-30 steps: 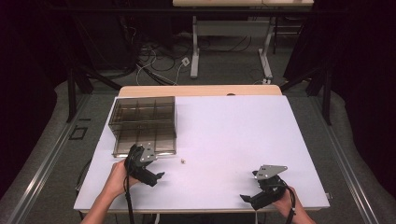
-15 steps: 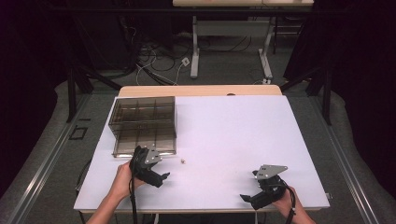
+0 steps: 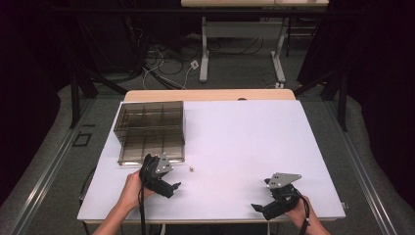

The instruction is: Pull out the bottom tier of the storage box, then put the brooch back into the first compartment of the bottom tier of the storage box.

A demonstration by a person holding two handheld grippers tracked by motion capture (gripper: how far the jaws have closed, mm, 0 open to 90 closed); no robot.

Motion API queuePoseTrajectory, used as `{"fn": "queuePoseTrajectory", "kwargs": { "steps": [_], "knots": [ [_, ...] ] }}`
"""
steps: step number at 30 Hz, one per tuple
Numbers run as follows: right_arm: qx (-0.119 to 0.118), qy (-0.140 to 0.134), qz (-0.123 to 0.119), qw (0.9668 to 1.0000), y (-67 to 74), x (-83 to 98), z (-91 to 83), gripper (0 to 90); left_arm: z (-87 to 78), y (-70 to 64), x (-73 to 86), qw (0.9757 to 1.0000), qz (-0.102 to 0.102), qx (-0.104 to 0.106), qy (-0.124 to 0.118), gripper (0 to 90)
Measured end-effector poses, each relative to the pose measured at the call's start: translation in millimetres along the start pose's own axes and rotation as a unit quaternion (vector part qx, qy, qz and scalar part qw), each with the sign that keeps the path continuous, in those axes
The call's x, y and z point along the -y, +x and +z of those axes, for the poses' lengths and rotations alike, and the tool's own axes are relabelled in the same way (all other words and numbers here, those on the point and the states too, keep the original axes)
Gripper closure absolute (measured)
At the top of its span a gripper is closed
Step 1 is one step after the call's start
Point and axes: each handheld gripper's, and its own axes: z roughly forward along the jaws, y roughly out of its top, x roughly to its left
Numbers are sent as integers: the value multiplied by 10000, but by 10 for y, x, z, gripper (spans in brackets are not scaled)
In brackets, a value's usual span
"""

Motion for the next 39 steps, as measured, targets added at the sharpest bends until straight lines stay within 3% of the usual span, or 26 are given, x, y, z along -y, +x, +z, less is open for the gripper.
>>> {"fn": "queuePoseTrajectory", "kwargs": {
  "steps": [14,25,39],
  "knots": [
    [-13,-1,-32,10000,2,-3,0,8,83,-80,-49,9999,92,26,76,0],
    [6,8,9,10000,-2,0,0,8,105,-108,-78,9999,-46,-5,-117,0],
    [-20,17,30,10000,-4,-3,4,8,147,-179,-144,9994,-41,-80,-325,2]
  ]
}}
